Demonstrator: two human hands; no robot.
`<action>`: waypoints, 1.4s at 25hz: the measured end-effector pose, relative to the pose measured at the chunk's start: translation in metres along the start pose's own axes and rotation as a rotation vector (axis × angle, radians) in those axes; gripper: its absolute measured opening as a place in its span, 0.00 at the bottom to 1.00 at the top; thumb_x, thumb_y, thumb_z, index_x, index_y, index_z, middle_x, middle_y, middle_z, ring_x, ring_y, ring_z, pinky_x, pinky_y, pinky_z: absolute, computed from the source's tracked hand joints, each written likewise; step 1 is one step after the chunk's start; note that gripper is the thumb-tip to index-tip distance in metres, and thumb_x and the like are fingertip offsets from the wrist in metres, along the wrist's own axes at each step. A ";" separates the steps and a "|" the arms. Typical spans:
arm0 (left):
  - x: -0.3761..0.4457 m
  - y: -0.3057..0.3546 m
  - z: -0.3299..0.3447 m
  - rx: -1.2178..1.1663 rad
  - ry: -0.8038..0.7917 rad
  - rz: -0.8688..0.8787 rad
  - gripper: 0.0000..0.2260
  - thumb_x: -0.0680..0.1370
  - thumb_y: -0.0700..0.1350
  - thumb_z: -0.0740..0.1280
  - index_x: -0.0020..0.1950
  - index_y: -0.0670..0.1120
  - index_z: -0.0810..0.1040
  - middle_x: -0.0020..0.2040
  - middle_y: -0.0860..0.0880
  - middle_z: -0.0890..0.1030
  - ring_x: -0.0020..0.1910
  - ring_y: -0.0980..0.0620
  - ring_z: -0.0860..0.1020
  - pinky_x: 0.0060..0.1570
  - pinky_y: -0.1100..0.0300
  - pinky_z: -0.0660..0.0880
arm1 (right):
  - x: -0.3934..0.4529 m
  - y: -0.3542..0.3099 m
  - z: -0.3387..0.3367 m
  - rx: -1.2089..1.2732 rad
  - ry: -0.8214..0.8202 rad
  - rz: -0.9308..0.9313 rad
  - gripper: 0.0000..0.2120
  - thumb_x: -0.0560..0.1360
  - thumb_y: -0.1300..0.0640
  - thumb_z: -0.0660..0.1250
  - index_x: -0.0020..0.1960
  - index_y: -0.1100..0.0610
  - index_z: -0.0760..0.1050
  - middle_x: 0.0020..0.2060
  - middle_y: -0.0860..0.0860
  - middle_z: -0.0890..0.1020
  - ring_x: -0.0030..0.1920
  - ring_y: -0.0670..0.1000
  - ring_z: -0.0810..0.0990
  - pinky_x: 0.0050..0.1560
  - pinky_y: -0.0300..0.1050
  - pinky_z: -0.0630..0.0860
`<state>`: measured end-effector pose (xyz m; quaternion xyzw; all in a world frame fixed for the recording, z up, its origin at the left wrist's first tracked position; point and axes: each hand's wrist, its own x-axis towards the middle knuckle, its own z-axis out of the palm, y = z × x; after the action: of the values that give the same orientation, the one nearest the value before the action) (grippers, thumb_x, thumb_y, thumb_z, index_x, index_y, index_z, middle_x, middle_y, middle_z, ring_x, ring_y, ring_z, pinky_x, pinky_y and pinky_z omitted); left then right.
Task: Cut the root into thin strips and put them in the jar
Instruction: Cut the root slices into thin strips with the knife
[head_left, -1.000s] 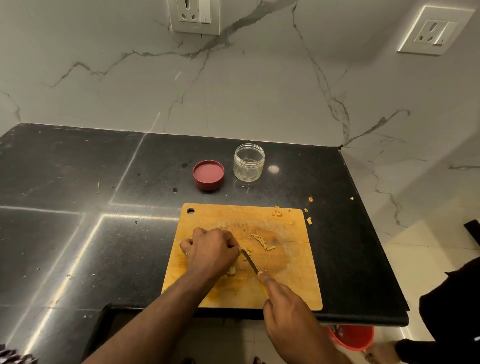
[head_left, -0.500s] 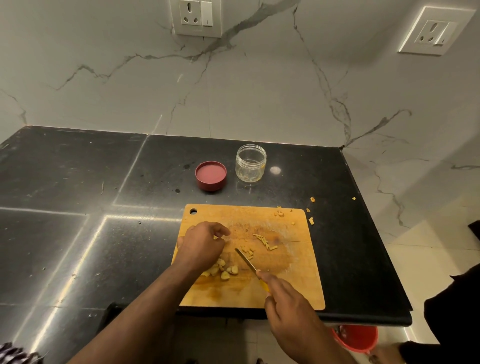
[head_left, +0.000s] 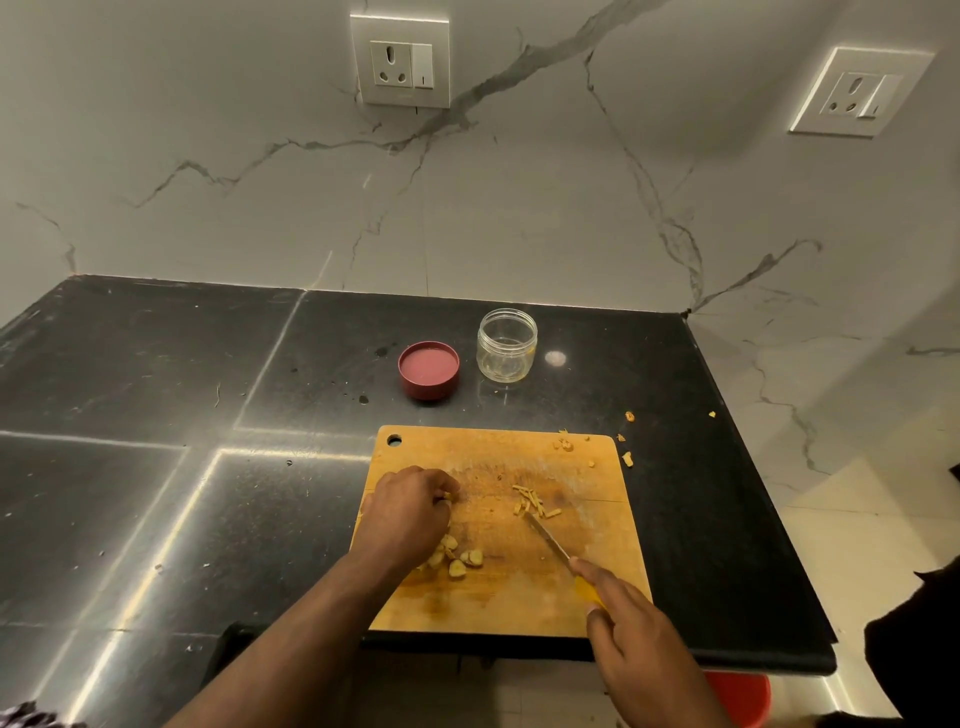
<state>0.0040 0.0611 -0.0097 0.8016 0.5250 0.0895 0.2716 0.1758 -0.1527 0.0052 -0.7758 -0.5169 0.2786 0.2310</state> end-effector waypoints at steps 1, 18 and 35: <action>0.000 0.000 0.001 -0.002 0.007 0.003 0.12 0.79 0.44 0.67 0.60 0.55 0.83 0.56 0.55 0.82 0.54 0.54 0.78 0.55 0.52 0.80 | 0.001 0.001 -0.001 0.007 0.011 0.003 0.22 0.82 0.55 0.59 0.69 0.33 0.63 0.61 0.33 0.70 0.57 0.34 0.72 0.55 0.27 0.68; 0.004 -0.003 0.004 0.058 0.049 0.034 0.09 0.80 0.51 0.68 0.58 0.57 0.82 0.54 0.59 0.82 0.53 0.57 0.77 0.55 0.53 0.79 | 0.012 -0.004 0.001 0.022 -0.048 0.015 0.24 0.81 0.52 0.60 0.62 0.26 0.55 0.57 0.30 0.67 0.55 0.40 0.75 0.50 0.23 0.67; 0.011 -0.004 -0.008 0.052 -0.057 0.048 0.12 0.80 0.44 0.68 0.58 0.60 0.83 0.55 0.58 0.82 0.49 0.60 0.78 0.47 0.59 0.80 | 0.016 -0.009 0.004 0.024 -0.021 0.002 0.24 0.80 0.54 0.60 0.69 0.30 0.60 0.62 0.35 0.69 0.59 0.41 0.74 0.58 0.33 0.71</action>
<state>0.0024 0.0751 -0.0063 0.8230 0.4999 0.0593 0.2633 0.1717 -0.1345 0.0049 -0.7706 -0.5149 0.2932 0.2347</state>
